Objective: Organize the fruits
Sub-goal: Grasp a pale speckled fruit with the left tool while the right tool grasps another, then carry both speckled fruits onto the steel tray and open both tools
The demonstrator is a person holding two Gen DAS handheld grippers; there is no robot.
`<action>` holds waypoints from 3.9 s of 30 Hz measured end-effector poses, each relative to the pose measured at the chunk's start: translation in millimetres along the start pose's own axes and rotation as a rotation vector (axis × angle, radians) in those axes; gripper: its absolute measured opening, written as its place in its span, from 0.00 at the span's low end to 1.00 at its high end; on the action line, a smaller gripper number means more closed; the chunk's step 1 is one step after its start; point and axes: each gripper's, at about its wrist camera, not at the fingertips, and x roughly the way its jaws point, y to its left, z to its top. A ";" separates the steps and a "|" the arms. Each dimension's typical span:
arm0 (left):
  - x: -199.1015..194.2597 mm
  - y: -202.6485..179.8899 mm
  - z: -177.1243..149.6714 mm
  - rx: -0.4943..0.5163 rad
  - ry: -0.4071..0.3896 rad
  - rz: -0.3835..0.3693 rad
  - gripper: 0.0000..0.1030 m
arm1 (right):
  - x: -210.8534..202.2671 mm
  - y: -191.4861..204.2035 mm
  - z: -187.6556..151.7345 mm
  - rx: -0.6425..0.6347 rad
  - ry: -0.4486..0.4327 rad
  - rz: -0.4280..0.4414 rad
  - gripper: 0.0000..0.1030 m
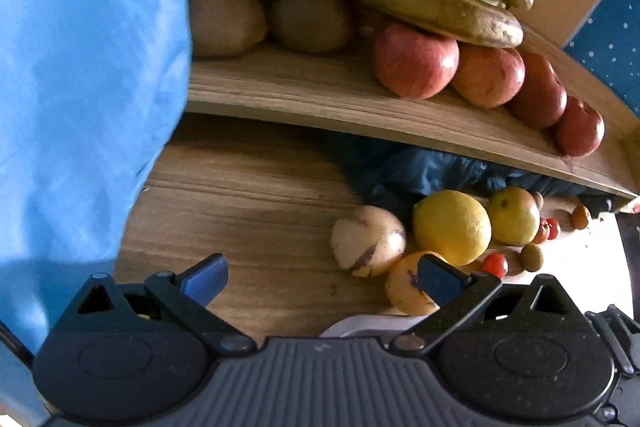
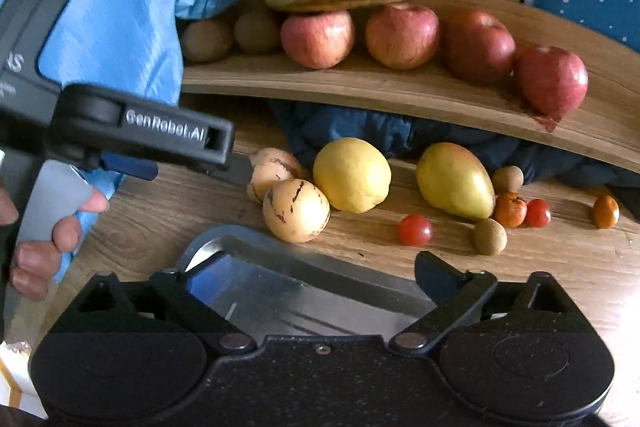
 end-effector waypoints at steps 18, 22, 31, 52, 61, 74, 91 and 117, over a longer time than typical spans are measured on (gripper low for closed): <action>33.9 7.8 19.2 -0.068 0.118 -0.124 0.86 | 37.9 14.9 8.1 0.053 0.020 -0.001 0.68; 37.5 9.4 22.3 -0.072 0.121 -0.165 0.77 | 46.0 14.1 11.7 0.054 0.030 0.006 0.65; 43.4 17.1 25.0 -0.094 0.139 -0.217 0.64 | 62.1 17.6 16.4 0.035 0.056 0.039 0.54; 45.7 11.8 22.3 -0.059 0.133 -0.236 0.52 | 49.7 5.1 11.7 0.064 0.033 0.020 0.49; 24.5 11.3 0.5 -0.057 0.092 -0.230 0.52 | 29.5 4.1 6.6 0.044 0.004 0.053 0.49; -19.2 -8.2 -38.2 -0.040 0.025 -0.219 0.52 | -17.0 6.0 -20.3 -0.012 -0.016 0.084 0.49; -44.2 -10.5 -101.3 -0.097 0.089 -0.171 0.52 | -59.4 43.1 -78.9 -0.148 0.111 0.168 0.49; -50.8 -15.5 -132.3 -0.078 0.123 -0.131 0.65 | -66.0 49.3 -104.8 -0.168 0.132 0.152 0.58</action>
